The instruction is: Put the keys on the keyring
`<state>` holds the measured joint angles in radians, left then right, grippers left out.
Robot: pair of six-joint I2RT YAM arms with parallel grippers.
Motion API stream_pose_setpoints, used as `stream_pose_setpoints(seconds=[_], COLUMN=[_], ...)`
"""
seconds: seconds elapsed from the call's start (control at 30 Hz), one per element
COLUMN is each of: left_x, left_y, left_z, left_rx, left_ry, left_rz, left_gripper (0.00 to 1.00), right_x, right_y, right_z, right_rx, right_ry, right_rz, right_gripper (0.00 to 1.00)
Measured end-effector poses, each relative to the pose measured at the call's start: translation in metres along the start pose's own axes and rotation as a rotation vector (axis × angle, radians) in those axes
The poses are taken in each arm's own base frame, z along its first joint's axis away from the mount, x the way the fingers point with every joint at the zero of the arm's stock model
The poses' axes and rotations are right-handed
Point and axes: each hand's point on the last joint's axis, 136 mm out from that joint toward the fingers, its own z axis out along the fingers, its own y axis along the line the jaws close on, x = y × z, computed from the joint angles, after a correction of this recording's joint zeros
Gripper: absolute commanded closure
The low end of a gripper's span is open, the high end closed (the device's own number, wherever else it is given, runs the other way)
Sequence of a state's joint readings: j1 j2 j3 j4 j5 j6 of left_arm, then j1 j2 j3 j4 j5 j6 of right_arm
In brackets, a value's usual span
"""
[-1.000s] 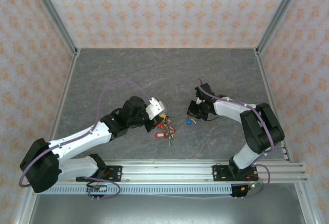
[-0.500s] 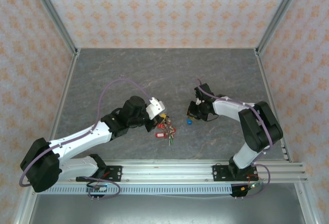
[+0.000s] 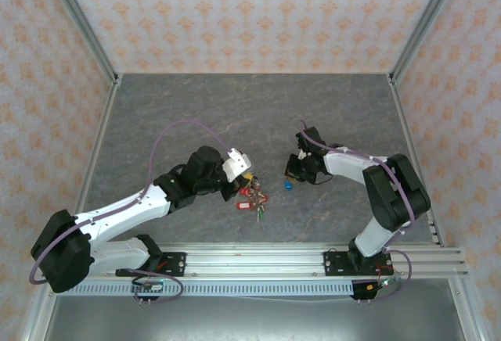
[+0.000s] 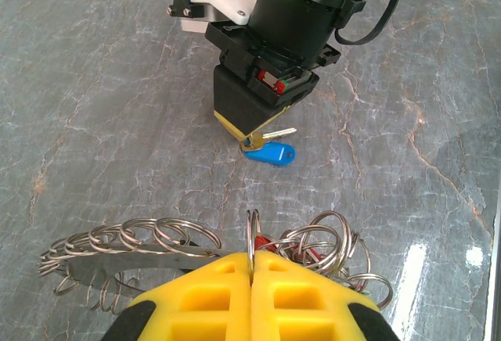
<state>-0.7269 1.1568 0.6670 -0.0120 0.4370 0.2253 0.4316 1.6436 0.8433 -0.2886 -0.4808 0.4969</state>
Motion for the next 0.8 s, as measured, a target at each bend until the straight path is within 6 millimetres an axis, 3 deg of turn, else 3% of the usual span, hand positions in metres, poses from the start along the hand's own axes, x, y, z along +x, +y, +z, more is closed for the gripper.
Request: stream_pose_setpoints(seconds=[0.8], left_x=[-0.0024], left_y=[0.0003], left_z=[-0.0005], left_rx=[-0.001], left_ry=[-0.004], left_rz=[0.001], left_gripper=[1.00], right_x=[0.0048], right_y=[0.0006], right_z=[-0.0008], right_rx=[0.004], right_ry=[0.018], right_rz=[-0.005], right_gripper=[0.84])
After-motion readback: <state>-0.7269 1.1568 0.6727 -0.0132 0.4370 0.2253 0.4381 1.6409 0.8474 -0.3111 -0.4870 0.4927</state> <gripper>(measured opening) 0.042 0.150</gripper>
